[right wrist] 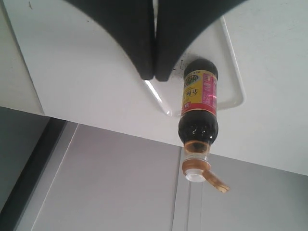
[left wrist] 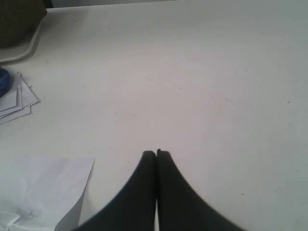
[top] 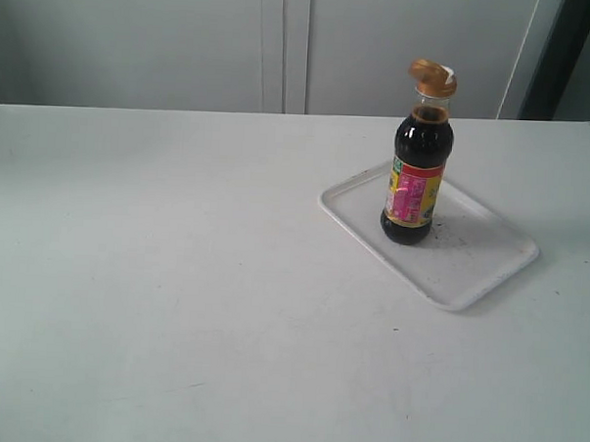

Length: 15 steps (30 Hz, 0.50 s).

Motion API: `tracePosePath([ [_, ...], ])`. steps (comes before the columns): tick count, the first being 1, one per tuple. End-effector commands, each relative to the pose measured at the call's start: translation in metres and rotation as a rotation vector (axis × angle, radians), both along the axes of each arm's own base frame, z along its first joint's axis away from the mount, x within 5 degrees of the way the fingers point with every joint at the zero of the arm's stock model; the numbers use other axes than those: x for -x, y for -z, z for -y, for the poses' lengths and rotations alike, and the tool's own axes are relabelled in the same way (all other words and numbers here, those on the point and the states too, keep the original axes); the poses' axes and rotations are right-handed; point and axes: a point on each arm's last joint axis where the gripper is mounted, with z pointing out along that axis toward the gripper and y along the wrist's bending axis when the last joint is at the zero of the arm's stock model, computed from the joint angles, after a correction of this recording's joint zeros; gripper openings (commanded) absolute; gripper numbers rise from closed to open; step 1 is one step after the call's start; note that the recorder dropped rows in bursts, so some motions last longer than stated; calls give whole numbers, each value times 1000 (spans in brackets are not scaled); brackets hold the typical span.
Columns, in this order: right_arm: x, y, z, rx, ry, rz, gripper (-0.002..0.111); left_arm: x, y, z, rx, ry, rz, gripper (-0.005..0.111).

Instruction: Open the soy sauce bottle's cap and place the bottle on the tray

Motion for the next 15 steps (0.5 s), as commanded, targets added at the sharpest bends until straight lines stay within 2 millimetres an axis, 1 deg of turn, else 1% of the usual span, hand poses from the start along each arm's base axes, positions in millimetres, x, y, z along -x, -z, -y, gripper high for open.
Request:
tracePosePath([
  [1, 1, 0, 0, 2, -1, 12, 0, 0, 1, 0, 20, -3, 3, 0],
  [3, 1, 1, 0, 5, 1, 16, 0, 0, 1, 0, 20, -3, 3, 0],
  [6, 5, 0, 3, -75, 41, 28, 0, 0, 1, 0, 17, -2, 3, 0],
  [10, 12, -2, 4, -69, 48, 48, 0, 0, 1, 0, 17, -2, 3, 0],
  [13, 20, 0, 5, -63, 51, 69, 0, 0, 1, 0, 17, -2, 3, 0],
  [15, 25, 6, 6, -59, 53, 75, 0, 0, 1, 0, 17, -2, 3, 0],
])
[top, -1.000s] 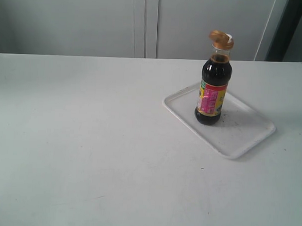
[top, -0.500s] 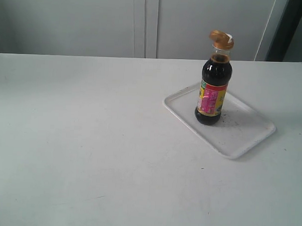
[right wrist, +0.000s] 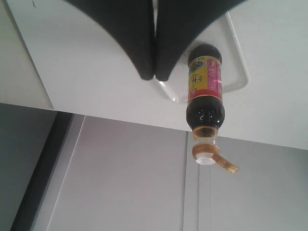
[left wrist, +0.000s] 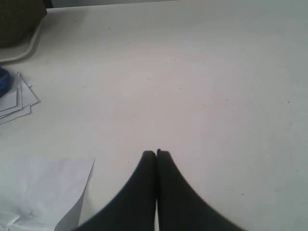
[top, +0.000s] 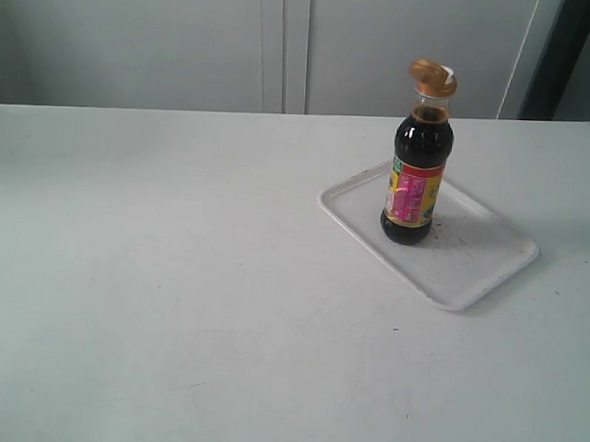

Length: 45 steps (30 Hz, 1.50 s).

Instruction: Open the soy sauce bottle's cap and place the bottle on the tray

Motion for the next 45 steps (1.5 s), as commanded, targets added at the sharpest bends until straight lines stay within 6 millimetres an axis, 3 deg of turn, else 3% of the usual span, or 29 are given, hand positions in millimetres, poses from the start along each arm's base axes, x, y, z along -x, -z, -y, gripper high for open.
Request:
tracePosePath([
  [1, 10, 12, 2, 6, 6, 9, 0, 0, 1, 0, 17, -2, 3, 0],
  [22, 42, 74, 5, -93, 24, 35, 0, 0, 1, 0, 17, -2, 3, 0],
  [40, 45, 130, 6, -92, 30, -32, 0, 0, 1, 0, 17, -2, 3, 0],
  [45, 45, 131, 6, -93, 30, -30, 0, 0, 1, 0, 17, -2, 3, 0],
])
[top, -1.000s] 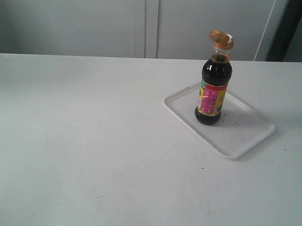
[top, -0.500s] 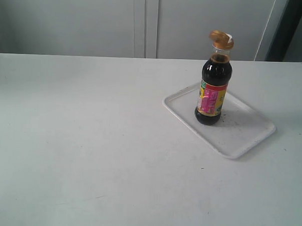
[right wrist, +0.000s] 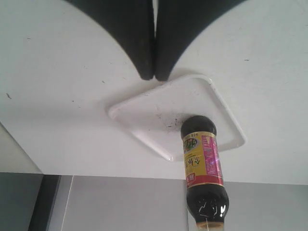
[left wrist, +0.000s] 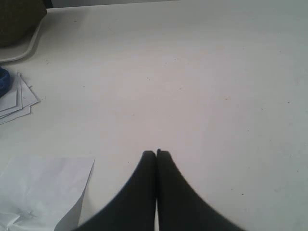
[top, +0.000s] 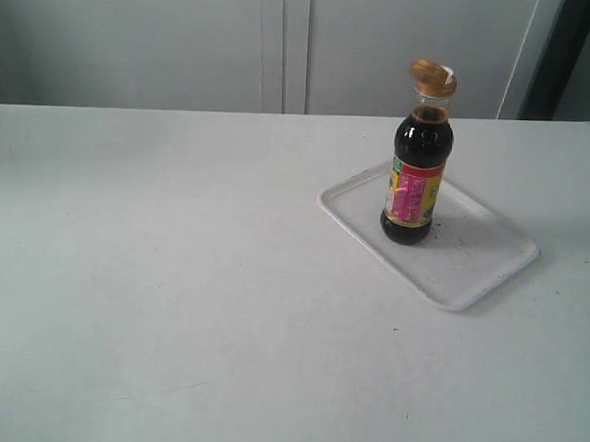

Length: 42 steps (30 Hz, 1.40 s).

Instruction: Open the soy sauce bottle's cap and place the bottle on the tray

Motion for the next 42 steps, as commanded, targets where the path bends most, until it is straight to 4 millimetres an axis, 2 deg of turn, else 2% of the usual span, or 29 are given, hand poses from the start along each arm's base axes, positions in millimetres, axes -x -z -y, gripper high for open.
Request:
tracePosePath([
  [1, 0, 0, 0, 3, 1, 13, 0, 0, 1, 0, 17, -2, 3, 0],
  [11, 1, 6, 1, 30, 2, -53, 0, 0, 1, 0, 16, -2, 3, 0],
  [42, 1, 6, 1, 28, 2, -53, 0, 0, 1, 0, 16, -2, 3, 0],
])
